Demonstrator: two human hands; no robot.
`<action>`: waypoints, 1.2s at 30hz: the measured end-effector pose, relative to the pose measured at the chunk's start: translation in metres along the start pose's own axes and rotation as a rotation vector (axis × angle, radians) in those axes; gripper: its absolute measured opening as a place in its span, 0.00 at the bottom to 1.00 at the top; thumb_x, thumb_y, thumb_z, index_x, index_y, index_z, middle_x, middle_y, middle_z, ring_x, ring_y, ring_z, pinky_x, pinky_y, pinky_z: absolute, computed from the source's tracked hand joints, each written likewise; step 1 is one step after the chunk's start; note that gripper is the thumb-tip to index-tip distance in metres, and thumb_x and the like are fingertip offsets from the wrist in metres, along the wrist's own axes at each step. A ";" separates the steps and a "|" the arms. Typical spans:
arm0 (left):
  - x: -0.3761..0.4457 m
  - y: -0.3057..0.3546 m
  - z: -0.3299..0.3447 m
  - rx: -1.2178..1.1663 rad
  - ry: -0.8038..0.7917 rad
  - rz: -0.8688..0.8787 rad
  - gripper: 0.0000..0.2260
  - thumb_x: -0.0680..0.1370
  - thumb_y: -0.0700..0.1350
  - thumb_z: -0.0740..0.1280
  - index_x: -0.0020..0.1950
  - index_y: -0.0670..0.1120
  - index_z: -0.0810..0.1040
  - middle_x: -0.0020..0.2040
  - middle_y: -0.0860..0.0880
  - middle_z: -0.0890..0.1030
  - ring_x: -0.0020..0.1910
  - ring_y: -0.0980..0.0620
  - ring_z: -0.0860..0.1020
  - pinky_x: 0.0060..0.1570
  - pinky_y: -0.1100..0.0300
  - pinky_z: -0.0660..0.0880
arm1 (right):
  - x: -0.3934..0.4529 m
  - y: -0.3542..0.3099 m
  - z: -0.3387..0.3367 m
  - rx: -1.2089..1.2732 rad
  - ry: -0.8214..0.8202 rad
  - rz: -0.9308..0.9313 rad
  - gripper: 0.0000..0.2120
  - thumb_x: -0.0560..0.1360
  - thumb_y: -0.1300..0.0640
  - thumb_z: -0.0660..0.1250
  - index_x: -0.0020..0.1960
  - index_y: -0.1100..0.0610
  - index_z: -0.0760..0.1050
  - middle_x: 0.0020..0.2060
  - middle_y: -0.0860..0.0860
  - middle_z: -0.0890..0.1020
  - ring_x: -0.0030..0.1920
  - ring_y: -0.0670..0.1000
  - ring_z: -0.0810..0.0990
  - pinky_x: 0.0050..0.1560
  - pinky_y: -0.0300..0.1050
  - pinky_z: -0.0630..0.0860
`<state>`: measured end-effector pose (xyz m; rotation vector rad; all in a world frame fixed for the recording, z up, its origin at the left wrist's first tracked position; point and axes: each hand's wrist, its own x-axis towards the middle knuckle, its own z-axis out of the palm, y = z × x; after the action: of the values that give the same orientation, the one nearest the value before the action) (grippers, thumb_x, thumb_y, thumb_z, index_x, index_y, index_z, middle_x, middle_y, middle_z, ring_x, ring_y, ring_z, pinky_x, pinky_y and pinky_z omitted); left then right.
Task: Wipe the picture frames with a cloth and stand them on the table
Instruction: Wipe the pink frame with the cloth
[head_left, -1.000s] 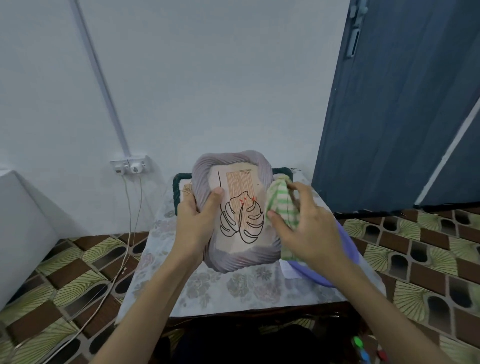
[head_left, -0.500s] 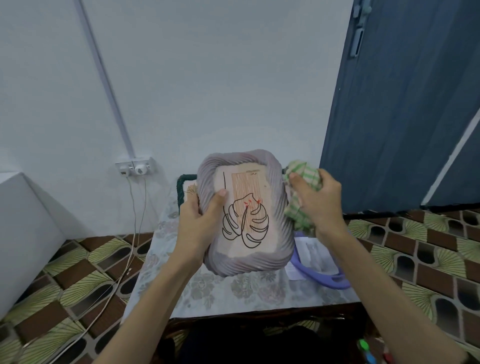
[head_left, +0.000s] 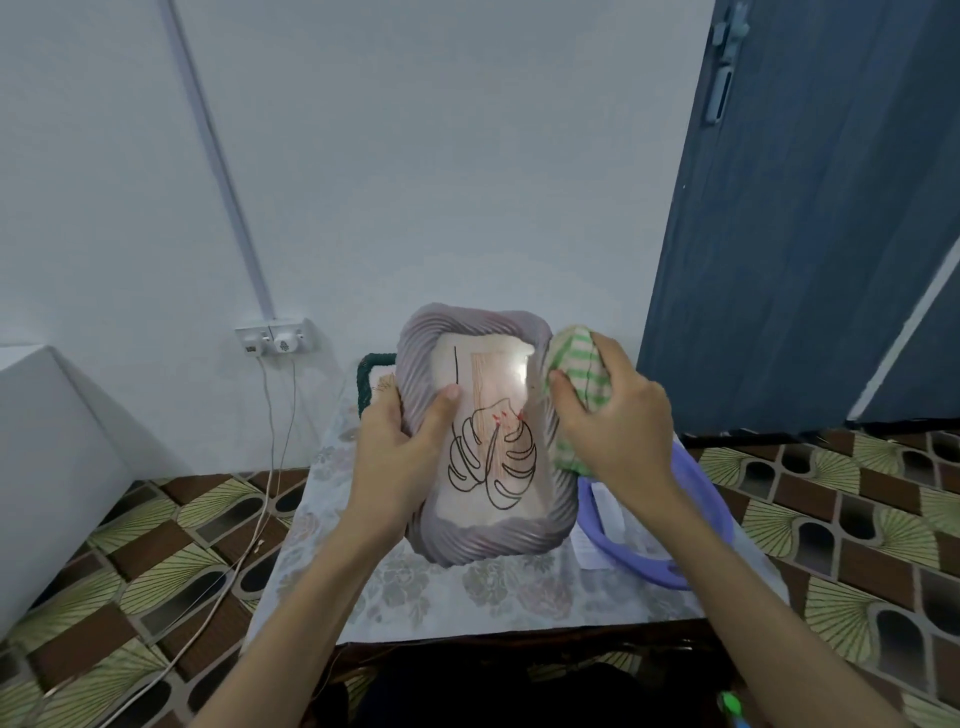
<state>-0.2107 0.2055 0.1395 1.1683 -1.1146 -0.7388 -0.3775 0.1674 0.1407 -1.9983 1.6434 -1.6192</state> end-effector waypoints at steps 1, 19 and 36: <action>-0.001 0.000 0.000 0.011 0.005 0.010 0.05 0.76 0.45 0.68 0.48 0.44 0.76 0.41 0.48 0.83 0.38 0.51 0.83 0.34 0.60 0.80 | 0.001 0.000 0.002 -0.002 0.008 0.013 0.21 0.73 0.50 0.67 0.64 0.55 0.72 0.39 0.55 0.83 0.38 0.57 0.81 0.41 0.48 0.77; 0.002 -0.004 -0.010 0.142 -0.102 0.039 0.09 0.75 0.45 0.69 0.50 0.40 0.77 0.45 0.41 0.83 0.44 0.45 0.83 0.43 0.49 0.81 | 0.005 0.004 0.000 0.020 0.025 0.114 0.19 0.74 0.52 0.66 0.63 0.57 0.73 0.39 0.53 0.81 0.43 0.57 0.80 0.42 0.44 0.73; 0.011 0.014 -0.028 -0.060 -0.185 -0.110 0.01 0.75 0.40 0.68 0.44 0.44 0.78 0.33 0.48 0.83 0.31 0.51 0.82 0.29 0.61 0.78 | 0.041 0.019 -0.038 0.984 -0.221 0.646 0.09 0.76 0.56 0.65 0.54 0.56 0.70 0.39 0.52 0.79 0.38 0.46 0.81 0.42 0.45 0.80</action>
<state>-0.1821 0.2089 0.1563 1.1343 -1.1790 -0.9751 -0.4242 0.1483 0.1718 -0.9706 0.9275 -1.4284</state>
